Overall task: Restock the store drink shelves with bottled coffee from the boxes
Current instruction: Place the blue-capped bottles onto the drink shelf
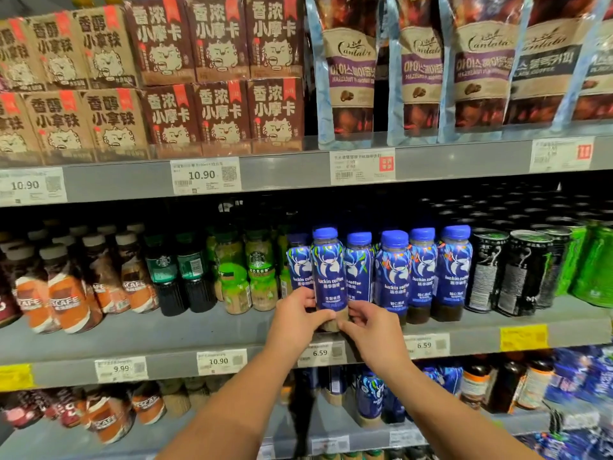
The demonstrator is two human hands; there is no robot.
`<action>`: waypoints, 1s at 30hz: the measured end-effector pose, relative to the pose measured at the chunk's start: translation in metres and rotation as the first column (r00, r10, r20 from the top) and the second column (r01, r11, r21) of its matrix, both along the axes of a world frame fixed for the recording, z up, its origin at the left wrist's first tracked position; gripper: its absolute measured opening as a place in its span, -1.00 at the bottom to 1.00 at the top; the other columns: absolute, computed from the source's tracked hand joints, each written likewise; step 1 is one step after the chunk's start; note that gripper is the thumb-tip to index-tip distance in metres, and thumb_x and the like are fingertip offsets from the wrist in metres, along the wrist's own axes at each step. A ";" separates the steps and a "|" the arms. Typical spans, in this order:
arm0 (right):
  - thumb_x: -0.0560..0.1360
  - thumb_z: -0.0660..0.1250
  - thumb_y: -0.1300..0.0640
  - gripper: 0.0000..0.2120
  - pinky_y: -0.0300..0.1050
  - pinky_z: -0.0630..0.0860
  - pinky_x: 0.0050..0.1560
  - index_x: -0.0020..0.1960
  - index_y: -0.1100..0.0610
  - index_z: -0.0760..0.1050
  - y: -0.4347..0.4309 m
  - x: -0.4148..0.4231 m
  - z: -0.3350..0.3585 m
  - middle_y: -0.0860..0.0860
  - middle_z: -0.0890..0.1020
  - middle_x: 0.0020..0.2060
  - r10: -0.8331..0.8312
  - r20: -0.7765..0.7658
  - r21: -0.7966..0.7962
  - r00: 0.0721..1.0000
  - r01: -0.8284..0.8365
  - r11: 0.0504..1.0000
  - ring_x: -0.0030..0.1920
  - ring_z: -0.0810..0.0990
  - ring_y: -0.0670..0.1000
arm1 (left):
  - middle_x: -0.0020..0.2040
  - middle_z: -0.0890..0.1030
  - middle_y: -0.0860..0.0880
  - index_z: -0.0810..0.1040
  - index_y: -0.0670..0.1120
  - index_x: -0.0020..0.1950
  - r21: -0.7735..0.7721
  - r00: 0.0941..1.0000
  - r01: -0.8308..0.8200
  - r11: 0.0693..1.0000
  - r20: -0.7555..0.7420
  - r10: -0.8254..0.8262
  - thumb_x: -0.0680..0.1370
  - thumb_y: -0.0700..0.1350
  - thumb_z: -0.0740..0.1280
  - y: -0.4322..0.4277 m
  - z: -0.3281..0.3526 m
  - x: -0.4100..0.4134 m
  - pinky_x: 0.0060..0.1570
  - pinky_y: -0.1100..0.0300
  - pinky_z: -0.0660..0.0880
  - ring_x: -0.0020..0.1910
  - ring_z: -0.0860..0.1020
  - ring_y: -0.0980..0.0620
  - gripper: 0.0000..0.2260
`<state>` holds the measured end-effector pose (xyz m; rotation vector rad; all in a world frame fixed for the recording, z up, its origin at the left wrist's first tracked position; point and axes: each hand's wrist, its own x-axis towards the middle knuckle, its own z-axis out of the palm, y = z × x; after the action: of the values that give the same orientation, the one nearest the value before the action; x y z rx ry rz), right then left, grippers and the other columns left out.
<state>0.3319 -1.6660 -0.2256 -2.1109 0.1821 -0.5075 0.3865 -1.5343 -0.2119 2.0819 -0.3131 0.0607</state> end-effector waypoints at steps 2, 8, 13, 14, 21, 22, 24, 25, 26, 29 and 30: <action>0.41 0.43 0.24 -0.84 -0.26 0.49 -0.01 -0.01 0.16 0.65 0.000 0.004 -0.001 0.00 0.71 -0.15 -0.029 -0.010 -0.046 1.000 0.029 0.999 -0.07 0.66 -0.05 | -0.08 0.65 0.11 0.57 0.01 -0.02 0.032 1.000 -0.004 0.999 -0.002 0.004 0.40 -0.11 0.51 0.000 -0.003 0.000 -0.31 0.49 0.34 -0.19 0.56 0.23 -0.79; 0.43 0.44 0.18 -0.77 -0.28 0.42 -0.06 0.08 0.16 0.62 0.002 0.009 -0.002 -0.01 0.68 -0.14 -0.084 -0.027 -0.135 0.996 0.080 0.988 -0.08 0.61 -0.06 | -0.02 0.66 0.08 0.61 -0.01 0.11 0.012 0.999 -0.046 0.999 0.009 0.046 0.38 -0.11 0.52 -0.002 -0.011 -0.001 0.00 0.23 0.48 -0.05 0.60 0.12 -0.68; 0.40 0.48 0.15 -0.79 -0.23 0.40 -0.13 0.02 0.14 0.61 0.006 0.010 -0.004 -0.06 0.61 -0.29 -0.147 -0.021 -0.108 0.989 0.144 0.984 -0.20 0.56 -0.05 | -0.03 0.64 0.05 0.60 0.01 0.14 0.045 0.998 -0.068 0.997 0.012 0.068 0.38 -0.04 0.52 0.001 -0.012 0.001 0.00 0.15 0.52 -0.06 0.59 0.07 -0.66; 0.39 0.48 0.14 -0.81 -0.22 0.41 -0.14 -0.01 0.14 0.61 0.007 0.009 -0.004 -0.05 0.62 -0.31 -0.150 -0.019 -0.108 0.989 0.147 0.983 -0.21 0.57 -0.04 | -0.02 0.64 0.04 0.60 -0.01 0.14 0.026 0.998 -0.062 0.998 -0.001 0.062 0.39 -0.06 0.52 0.002 -0.013 0.002 0.00 0.16 0.52 -0.07 0.60 0.07 -0.66; 0.42 0.41 0.15 -0.65 -0.26 0.27 -0.40 -0.46 0.09 0.34 0.014 0.012 -0.004 -0.06 0.43 -0.58 -0.190 -0.026 -0.239 0.981 0.179 0.954 -0.48 0.34 -0.09 | 0.04 0.65 0.02 0.60 -0.07 0.17 -0.038 0.997 -0.061 0.997 -0.044 0.059 0.44 -0.10 0.48 0.003 -0.016 0.007 0.05 0.20 0.50 0.00 0.59 0.08 -0.68; 0.42 0.41 0.15 -0.65 -0.18 0.29 -0.38 -0.46 0.10 0.34 0.015 0.012 -0.003 -0.05 0.42 -0.58 -0.195 -0.038 -0.245 0.980 0.180 0.953 -0.48 0.32 -0.08 | 0.05 0.65 0.02 0.60 -0.07 0.17 -0.039 0.998 -0.054 0.998 -0.039 0.053 0.44 -0.10 0.47 0.004 -0.015 0.006 0.05 0.20 0.50 0.00 0.59 0.09 -0.69; 0.42 0.40 0.16 -0.76 -0.09 0.34 -0.31 -0.39 0.13 0.46 0.017 0.012 0.000 -0.04 0.51 -0.51 -0.200 -0.068 -0.265 0.977 0.175 0.948 -0.42 0.42 -0.03 | 0.05 0.64 0.04 0.59 -0.06 0.17 -0.014 0.999 -0.028 0.999 -0.025 0.028 0.46 -0.09 0.45 0.006 -0.014 0.005 0.04 0.22 0.47 0.00 0.57 0.10 -0.71; 0.42 0.38 0.16 -0.85 -0.09 0.38 -0.25 -0.31 0.15 0.55 0.018 0.012 0.003 -0.02 0.58 -0.44 -0.208 -0.078 -0.280 0.975 0.178 0.943 -0.34 0.50 0.03 | 0.03 0.64 0.04 0.59 -0.05 0.16 0.028 1.000 -0.011 1.000 -0.005 0.011 0.47 -0.07 0.43 0.009 -0.013 0.006 0.03 0.19 0.49 -0.01 0.57 0.08 -0.73; 0.43 0.36 0.17 -0.91 -0.10 0.40 -0.21 -0.22 0.17 0.61 0.018 0.011 0.006 0.03 0.64 -0.35 -0.226 -0.079 -0.302 0.971 0.193 0.934 -0.23 0.56 0.09 | -0.01 0.64 0.04 0.58 -0.04 0.16 0.092 1.000 0.008 0.996 0.028 -0.011 0.49 -0.06 0.40 0.013 -0.009 0.005 0.02 0.14 0.50 -0.02 0.57 0.06 -0.75; 0.45 0.29 0.17 -0.85 -0.11 0.40 -0.17 -0.08 0.16 0.62 0.019 0.007 0.023 0.14 0.67 -0.16 -0.280 -0.095 -0.409 0.955 0.219 0.886 -0.06 0.59 0.19 | -0.04 0.63 -0.04 0.55 -0.07 0.10 0.408 0.970 0.053 0.912 0.196 -0.144 0.54 -0.08 0.28 0.029 0.005 0.005 -0.03 0.05 0.51 0.01 0.56 -0.07 -0.83; 0.46 0.28 0.16 -0.84 -0.08 0.43 -0.14 -0.05 0.16 0.61 0.019 0.006 0.029 0.15 0.66 -0.12 -0.287 -0.112 -0.469 0.951 0.204 0.859 -0.04 0.59 0.20 | -0.02 0.62 -0.07 0.54 -0.09 0.07 0.517 0.949 0.052 0.855 0.241 -0.203 0.55 -0.08 0.26 0.035 0.011 0.005 -0.05 0.06 0.49 0.03 0.55 -0.10 -0.83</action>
<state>0.3380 -1.6469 -0.1963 -2.6142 0.4837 -0.5495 0.3913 -1.4997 -0.2012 2.5719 -0.7122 0.2240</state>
